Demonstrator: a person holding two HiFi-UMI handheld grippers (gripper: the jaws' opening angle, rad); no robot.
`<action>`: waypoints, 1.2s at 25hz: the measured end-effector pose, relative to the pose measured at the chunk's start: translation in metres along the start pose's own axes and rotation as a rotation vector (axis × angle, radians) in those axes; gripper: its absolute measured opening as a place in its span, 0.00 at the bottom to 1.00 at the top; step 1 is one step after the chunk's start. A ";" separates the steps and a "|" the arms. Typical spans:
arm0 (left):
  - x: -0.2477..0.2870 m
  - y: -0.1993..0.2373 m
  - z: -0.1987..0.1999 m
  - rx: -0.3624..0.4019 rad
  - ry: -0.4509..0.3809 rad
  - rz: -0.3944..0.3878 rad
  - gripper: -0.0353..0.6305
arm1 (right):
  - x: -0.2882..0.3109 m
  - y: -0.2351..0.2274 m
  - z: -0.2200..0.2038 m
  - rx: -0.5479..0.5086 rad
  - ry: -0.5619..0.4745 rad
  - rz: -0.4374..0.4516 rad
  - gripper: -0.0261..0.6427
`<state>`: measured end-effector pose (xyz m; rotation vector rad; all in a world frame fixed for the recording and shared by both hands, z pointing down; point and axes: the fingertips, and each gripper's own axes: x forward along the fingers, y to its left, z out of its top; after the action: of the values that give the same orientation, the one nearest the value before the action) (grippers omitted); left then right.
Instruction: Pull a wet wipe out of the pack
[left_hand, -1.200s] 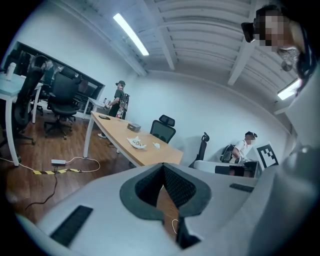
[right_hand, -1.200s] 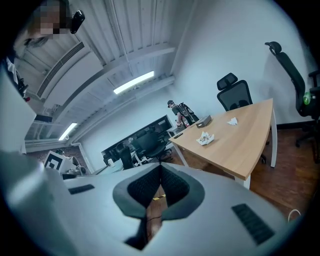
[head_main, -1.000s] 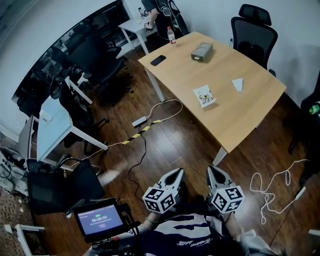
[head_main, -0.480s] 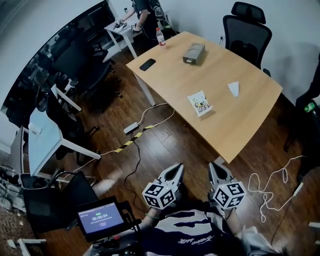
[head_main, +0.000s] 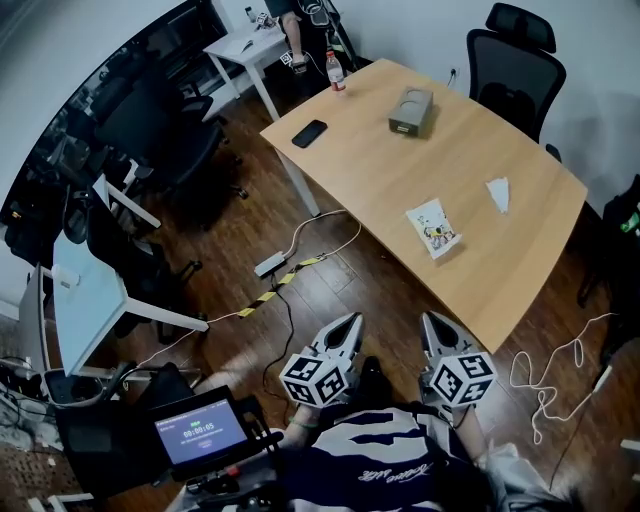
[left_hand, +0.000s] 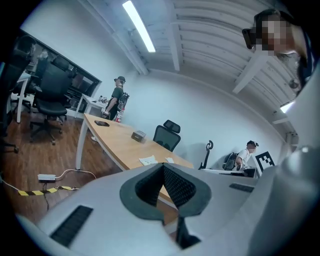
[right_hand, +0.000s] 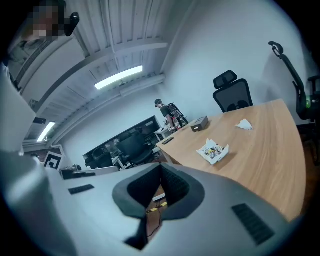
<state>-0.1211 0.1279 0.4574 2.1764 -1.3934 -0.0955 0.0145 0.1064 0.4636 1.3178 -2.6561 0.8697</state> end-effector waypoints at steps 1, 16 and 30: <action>0.002 0.014 0.007 -0.007 -0.005 0.002 0.06 | 0.011 0.002 0.001 0.001 -0.001 -0.008 0.03; 0.061 0.064 0.011 -0.048 0.141 -0.149 0.06 | 0.050 -0.029 0.015 0.032 0.006 -0.215 0.03; 0.169 0.088 0.036 -0.079 0.206 -0.140 0.06 | 0.123 -0.113 0.067 0.078 -0.007 -0.208 0.03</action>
<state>-0.1281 -0.0589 0.5081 2.1488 -1.1054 0.0220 0.0336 -0.0701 0.4942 1.5819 -2.4556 0.9487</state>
